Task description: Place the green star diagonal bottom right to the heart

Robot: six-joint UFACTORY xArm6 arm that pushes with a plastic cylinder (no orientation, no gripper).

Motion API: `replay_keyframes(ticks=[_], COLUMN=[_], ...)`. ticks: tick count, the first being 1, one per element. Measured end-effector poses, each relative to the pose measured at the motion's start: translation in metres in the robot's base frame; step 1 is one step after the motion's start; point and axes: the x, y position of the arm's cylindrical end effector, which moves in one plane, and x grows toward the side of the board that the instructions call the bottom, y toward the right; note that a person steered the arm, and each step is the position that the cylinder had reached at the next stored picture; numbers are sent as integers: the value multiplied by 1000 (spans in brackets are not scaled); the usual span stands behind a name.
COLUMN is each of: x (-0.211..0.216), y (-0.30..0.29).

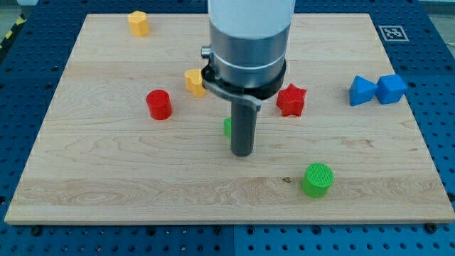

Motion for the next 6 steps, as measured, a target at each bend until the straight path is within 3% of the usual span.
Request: replay_keyframes(ticks=[1, 3, 5, 6], x=[-10, 41, 42, 41], y=[7, 19, 118, 201])
